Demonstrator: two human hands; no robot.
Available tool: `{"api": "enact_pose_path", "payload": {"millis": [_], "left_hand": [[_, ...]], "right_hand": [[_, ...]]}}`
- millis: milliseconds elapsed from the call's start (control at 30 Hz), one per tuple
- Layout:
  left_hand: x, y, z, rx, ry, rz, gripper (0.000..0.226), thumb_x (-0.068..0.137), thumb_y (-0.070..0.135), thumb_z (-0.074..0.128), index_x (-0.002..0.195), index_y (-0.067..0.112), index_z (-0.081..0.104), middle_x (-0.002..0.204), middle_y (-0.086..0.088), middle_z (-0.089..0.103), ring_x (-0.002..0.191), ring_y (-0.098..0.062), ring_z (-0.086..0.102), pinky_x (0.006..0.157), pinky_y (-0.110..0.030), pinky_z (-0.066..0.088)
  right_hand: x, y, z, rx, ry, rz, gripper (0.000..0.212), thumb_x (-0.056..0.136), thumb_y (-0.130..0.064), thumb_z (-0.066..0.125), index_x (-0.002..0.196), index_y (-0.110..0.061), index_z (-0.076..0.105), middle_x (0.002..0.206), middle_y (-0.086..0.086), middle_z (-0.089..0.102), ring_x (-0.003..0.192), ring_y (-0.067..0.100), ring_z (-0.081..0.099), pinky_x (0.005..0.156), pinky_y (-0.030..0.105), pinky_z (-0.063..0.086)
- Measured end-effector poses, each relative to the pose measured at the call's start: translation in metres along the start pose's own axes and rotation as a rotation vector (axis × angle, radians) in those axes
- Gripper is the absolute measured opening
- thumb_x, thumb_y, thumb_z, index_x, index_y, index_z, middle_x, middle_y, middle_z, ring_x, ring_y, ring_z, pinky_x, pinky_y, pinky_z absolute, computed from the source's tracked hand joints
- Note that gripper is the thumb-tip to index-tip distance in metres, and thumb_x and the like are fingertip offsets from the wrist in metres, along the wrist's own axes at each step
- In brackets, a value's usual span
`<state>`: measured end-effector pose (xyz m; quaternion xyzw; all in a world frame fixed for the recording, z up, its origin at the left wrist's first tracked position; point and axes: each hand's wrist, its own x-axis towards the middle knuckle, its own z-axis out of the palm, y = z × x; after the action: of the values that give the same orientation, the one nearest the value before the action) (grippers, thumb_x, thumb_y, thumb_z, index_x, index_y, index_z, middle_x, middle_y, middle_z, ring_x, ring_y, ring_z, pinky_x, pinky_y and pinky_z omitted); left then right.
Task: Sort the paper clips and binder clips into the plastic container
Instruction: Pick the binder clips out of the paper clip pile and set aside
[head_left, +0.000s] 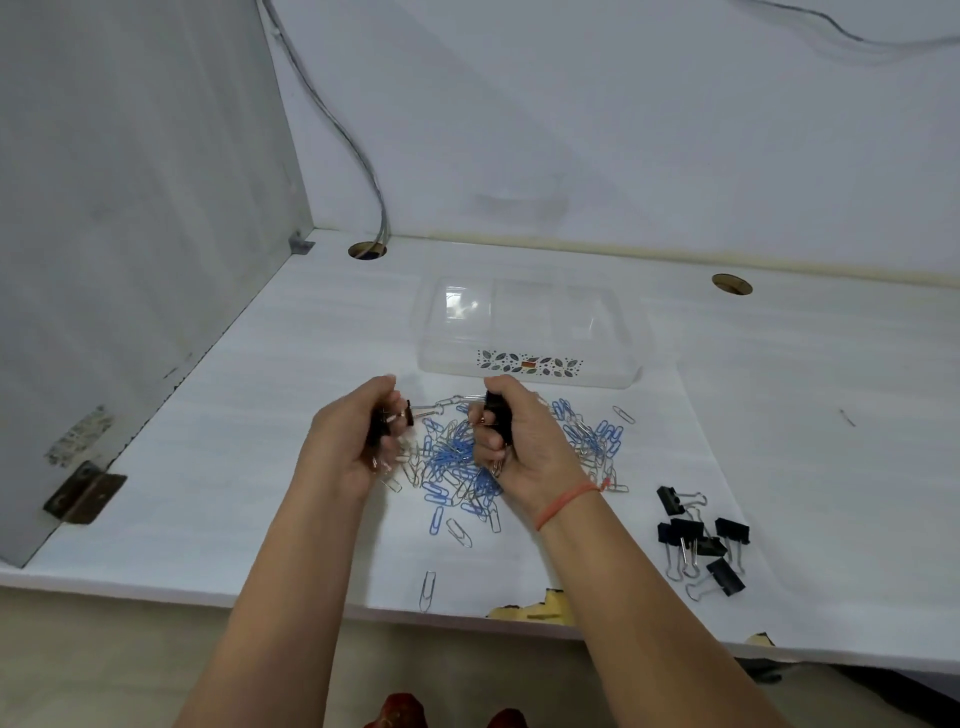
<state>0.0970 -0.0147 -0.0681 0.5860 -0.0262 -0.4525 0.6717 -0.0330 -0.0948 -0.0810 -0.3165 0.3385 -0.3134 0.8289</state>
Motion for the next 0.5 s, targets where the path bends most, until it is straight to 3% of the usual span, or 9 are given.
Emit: {"api": "enact_pose_path", "payload": {"millis": [133,233,367,500], "left_hand": [[0.024,-0.004,0.001,0.751,0.205,0.495,0.015,0.071,0.026,0.076,0.073,0.015,0.067,0.063,0.002,0.061,0.057,-0.015,0.053,0.050,-0.022,0.035],[0.035,-0.007,0.004,1.072,0.188,0.521,0.030,0.069,0.022,0.078,0.098,0.018,0.071,0.085,-0.003,0.069,0.072,-0.015,0.056,0.062,-0.023,0.037],[0.041,-0.007,0.003,1.159,0.162,0.547,0.031,0.068,0.016,0.078,0.098,0.013,0.073,0.096,-0.008,0.072,0.087,-0.023,0.062,0.069,-0.024,0.037],[0.038,-0.009,0.005,1.194,0.136,0.615,0.023,0.067,0.011,0.075,0.089,0.015,0.067,0.091,-0.004,0.068,0.081,-0.021,0.058,0.064,-0.024,0.036]], "right_hand": [[0.008,-0.001,0.004,0.058,0.119,-0.023,0.023,0.086,-0.011,0.055,0.066,-0.013,0.044,0.045,0.000,0.049,0.029,0.006,0.033,0.030,0.012,0.021],[0.013,0.001,0.001,0.185,0.159,0.010,0.020,0.085,-0.007,0.053,0.070,-0.012,0.043,0.044,0.001,0.048,0.028,0.005,0.032,0.028,0.012,0.021],[0.017,0.001,0.000,0.210,0.149,0.092,0.023,0.086,-0.003,0.048,0.065,-0.010,0.042,0.053,0.004,0.046,0.027,0.005,0.031,0.026,0.013,0.021],[0.016,-0.003,0.000,0.260,0.116,0.134,0.019,0.092,-0.007,0.041,0.078,-0.007,0.054,0.055,0.002,0.043,0.027,0.004,0.031,0.027,0.012,0.022]]}}
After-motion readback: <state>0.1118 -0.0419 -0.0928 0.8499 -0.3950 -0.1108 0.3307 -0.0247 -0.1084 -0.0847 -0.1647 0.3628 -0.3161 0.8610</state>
